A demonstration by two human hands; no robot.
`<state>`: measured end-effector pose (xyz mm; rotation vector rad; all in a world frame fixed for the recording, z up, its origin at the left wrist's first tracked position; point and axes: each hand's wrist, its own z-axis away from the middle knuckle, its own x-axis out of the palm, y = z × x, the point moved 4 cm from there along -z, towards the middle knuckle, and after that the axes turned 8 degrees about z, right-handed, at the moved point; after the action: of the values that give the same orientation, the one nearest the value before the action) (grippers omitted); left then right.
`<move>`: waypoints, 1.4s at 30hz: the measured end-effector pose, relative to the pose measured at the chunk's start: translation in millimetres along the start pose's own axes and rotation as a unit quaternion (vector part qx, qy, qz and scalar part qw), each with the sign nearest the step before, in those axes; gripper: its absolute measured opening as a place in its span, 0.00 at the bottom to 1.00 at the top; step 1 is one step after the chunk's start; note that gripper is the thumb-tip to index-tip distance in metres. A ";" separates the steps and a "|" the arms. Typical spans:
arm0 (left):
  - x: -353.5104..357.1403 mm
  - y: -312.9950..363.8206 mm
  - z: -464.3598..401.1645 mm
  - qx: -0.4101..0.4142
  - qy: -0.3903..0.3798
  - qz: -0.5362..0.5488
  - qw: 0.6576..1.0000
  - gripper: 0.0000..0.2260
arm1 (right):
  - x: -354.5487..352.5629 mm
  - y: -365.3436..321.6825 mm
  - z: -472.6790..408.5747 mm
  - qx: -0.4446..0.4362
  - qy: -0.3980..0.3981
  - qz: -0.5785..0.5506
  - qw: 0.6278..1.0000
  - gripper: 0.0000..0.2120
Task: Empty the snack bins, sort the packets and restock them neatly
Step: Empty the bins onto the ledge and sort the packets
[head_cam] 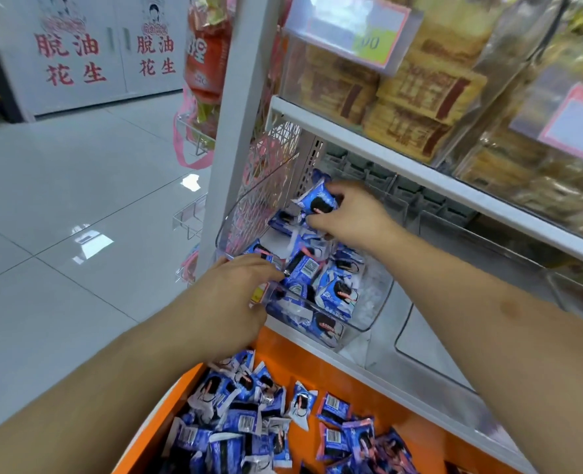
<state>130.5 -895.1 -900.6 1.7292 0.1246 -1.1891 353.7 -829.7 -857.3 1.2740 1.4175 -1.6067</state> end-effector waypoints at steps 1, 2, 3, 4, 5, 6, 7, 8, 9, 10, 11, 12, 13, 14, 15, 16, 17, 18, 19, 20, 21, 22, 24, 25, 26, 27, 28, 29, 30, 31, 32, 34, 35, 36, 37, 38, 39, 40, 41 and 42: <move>-2.5 2.0 0.4 -0.004 0.013 0.011 1.000 0.25 | -8.1 0.1 15.0 0.010 -0.004 -0.058 0.998 0.33; -5.9 3.8 1.3 -0.012 0.033 0.025 0.999 0.25 | -14.2 0.4 31.7 0.011 -0.012 -0.123 0.992 0.27; -10.1 6.2 2.5 -0.020 0.059 0.044 0.997 0.24 | -19.4 1.1 49.6 0.006 -0.017 -0.175 0.984 0.20; -14.0 9.6 4.2 -0.030 0.081 0.073 0.994 0.24 | -24.8 1.4 68.7 -0.001 -0.019 -0.213 0.977 0.14; -16.3 14.0 6.5 -0.038 0.095 0.121 0.987 0.25 | -29.5 2.1 87.8 -0.005 -0.025 -0.246 0.969 0.12; -16.7 19.4 8.8 -0.043 0.094 0.188 0.977 0.28 | -33.8 2.9 106.9 -0.004 -0.033 -0.272 0.962 0.11; -15.1 28.2 12.1 -0.043 0.076 0.263 0.961 0.33 | -38.7 3.7 127.3 -0.002 -0.042 -0.298 0.954 0.11; -12.3 38.4 16.1 -0.043 0.045 0.331 0.942 0.37 | -42.5 4.3 146.5 -0.004 -0.053 -0.326 0.944 0.12; -8.6 48.5 21.0 -0.037 0.008 0.382 0.924 0.41 | -44.5 5.5 164.4 -0.003 -0.067 -0.356 0.932 0.13; -3.6 59.7 26.4 -0.023 -0.028 0.414 0.910 0.44 | -46.5 7.9 183.0 0.003 -0.081 -0.382 0.921 0.14; 1.7 71.1 31.6 -0.005 -0.061 0.431 0.900 0.45 | -48.2 11.6 200.0 0.012 -0.093 -0.406 0.909 0.15; 7.3 82.3 37.1 0.011 -0.089 0.438 0.894 0.45 | -49.4 17.7 215.7 0.020 -0.105 -0.431 0.896 0.17; 13.3 94.3 42.7 0.026 -0.111 0.442 0.890 0.43 | -50.0 25.1 230.5 0.026 -0.119 -0.459 0.880 0.19; 19.2 106.1 48.3 0.035 -0.128 0.447 0.885 0.41 | -51.0 32.8 245.1 0.032 -0.133 -0.487 0.863 0.20; 25.8 117.5 52.9 0.038 -0.140 0.453 0.879 0.39 | -52.5 40.2 259.6 0.039 -0.142 -0.510 0.847 0.20; 32.4 128.5 57.1 0.034 -0.149 0.462 0.874 0.37 | -54.1 49.3 273.8 0.049 -0.146 -0.529 0.834 0.19; 39.6 138.4 61.2 0.021 -0.159 0.478 0.864 0.34 | -55.7 58.6 288.0 0.060 -0.148 -0.548 0.821 0.19; 47.9 146.5 64.5 0.005 -0.169 0.499 0.850 0.31 | -57.5 66.8 301.4 0.066 -0.151 -0.568 0.806 0.19; 56.6 154.1 67.1 -0.009 -0.178 0.518 0.837 0.29 | -60.2 73.7 314.3 0.061 -0.157 -0.588 0.791 0.20; 64.7 162.1 69.4 -0.018 -0.181 0.529 0.829 0.26 | -63.1 81.3 325.9 0.052 -0.159 -0.604 0.779 0.22; 72.4 169.7 71.8 -0.025 -0.181 0.534 0.825 0.24 | -65.8 89.1 336.5 0.040 -0.159 -0.615 0.771 0.25; 79.9 176.2 74.3 -0.032 -0.177 0.540 0.822 0.23 | -68.4 96.9 346.3 0.031 -0.159 -0.622 0.766 0.28; 94.3 188.4 79.3 -0.049 -0.167 0.556 0.812 0.22 | -69.6 113.9 363.1 0.031 -0.151 -0.627 0.764 0.31; 100.9 193.8 81.6 -0.059 -0.160 0.564 0.808 0.22 | -68.4 123.0 370.2 0.046 -0.139 -0.627 0.765 0.31; 106.9 197.0 83.2 -0.069 -0.149 0.573 0.803 0.23 | -66.7 133.4 376.4 0.075 -0.119 -0.625 0.768 0.29; 112.5 198.7 84.3 -0.080 -0.138 0.582 0.798 0.23 | -65.7 143.9 381.5 0.110 -0.091 -0.616 0.775 0.27; 117.6 199.8 84.8 -0.089 -0.128 0.590 0.792 0.22 | -65.7 155.7 386.0 0.145 -0.059 -0.593 0.790 0.24; 122.8 200.7 85.6 -0.099 -0.122 0.595 0.788 0.22 | -67.4 166.2 390.3 0.166 -0.031 -0.560 0.811 0.19; 128.0 202.4 86.6 -0.105 -0.121 0.600 0.784 0.21 | -70.5 173.5 394.0 0.170 -0.014 -0.536 0.827 0.15; 133.3 203.2 87.1 -0.109 -0.119 0.602 0.782 0.21 | -73.2 179.4 397.4 0.167 -0.008 -0.531 0.830 0.11; 139.2 205.8 87.4 -0.109 -0.123 0.596 0.786 0.21 | -75.6 184.0 400.8 0.167 -0.008 -0.538 0.826 0.11; 152.6 212.4 87.0 -0.115 -0.131 0.567 0.805 0.22 | -76.1 194.2 408.5 0.170 -0.014 -0.556 0.814 0.13; 157.3 215.4 86.5 -0.118 -0.131 0.557 0.811 0.21 | -76.0 195.8 411.2 0.164 -0.017 -0.556 0.815 0.14; 161.9 217.6 85.7 -0.120 -0.133 0.547 0.818 0.19 | -74.0 197.7 413.8 0.157 -0.021 -0.550 0.820 0.15; 166.1 220.9 84.7 -0.124 -0.135 0.531 0.827 0.18 | -70.6 199.8 415.9 0.153 -0.029 -0.540 0.827 0.17; 169.4 222.1 82.4 -0.126 -0.134 0.511 0.840 0.18 | -66.6 202.1 417.2 0.156 -0.033 -0.524 0.837 0.18; 170.7 222.8 80.5 -0.125 -0.132 0.484 0.856 0.17 | -61.9 205.0 417.0 0.167 -0.033 -0.499 0.849 0.19; 170.1 222.3 78.0 -0.112 -0.133 0.436 0.883 0.16 | -58.3 207.4 415.9 0.182 -0.032 -0.460 0.868 0.18; 168.2 217.4 74.6 -0.095 -0.134 0.364 0.917 0.15 | -52.1 211.0 414.0 0.197 -0.032 -0.413 0.889 0.17; 165.8 211.5 71.4 -0.076 -0.144 0.278 0.947 0.16 | -44.5 211.6 411.9 0.208 -0.034 -0.367 0.906 0.17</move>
<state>287.8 -1124.1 -887.7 1.3117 -0.4156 -0.9592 459.0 -1279.7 -910.4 0.9114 1.6769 -2.5401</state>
